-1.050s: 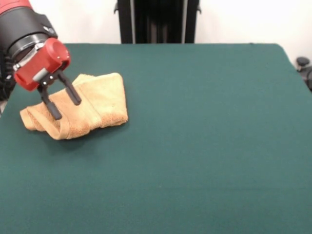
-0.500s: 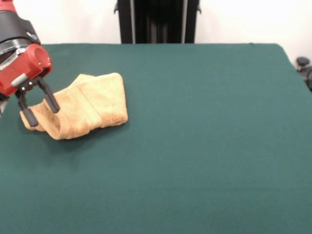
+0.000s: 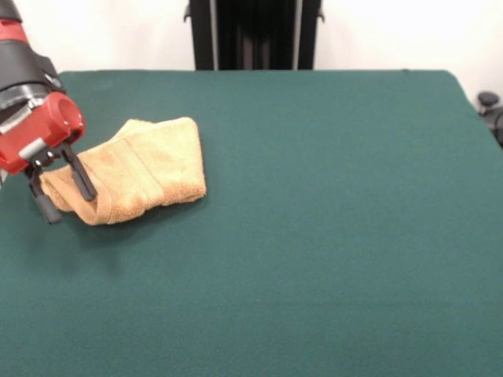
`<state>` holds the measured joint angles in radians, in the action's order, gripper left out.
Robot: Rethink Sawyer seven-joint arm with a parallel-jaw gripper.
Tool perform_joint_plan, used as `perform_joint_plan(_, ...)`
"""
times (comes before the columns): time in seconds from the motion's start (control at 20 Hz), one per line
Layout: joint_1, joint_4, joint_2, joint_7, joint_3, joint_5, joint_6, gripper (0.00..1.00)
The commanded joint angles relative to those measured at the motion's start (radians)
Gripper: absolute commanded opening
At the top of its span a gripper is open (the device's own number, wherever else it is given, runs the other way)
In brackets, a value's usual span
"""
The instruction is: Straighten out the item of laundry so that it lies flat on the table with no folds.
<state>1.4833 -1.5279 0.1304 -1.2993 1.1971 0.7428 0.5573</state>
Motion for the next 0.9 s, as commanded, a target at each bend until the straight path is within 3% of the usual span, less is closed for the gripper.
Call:
perform_joint_plan(0.05, -0.043, 0.082, 0.121, 0.369, -0.027, 0.072, -0.052, 1.00)
perform_joint_plan(0.75, -0.049, 0.070, 0.120, 0.338, -0.048, 0.061, -0.054, 1.00)
perform_joint_plan(0.9, -0.060, 0.067, 0.080, 0.291, -0.068, 0.045, -0.023, 1.00)
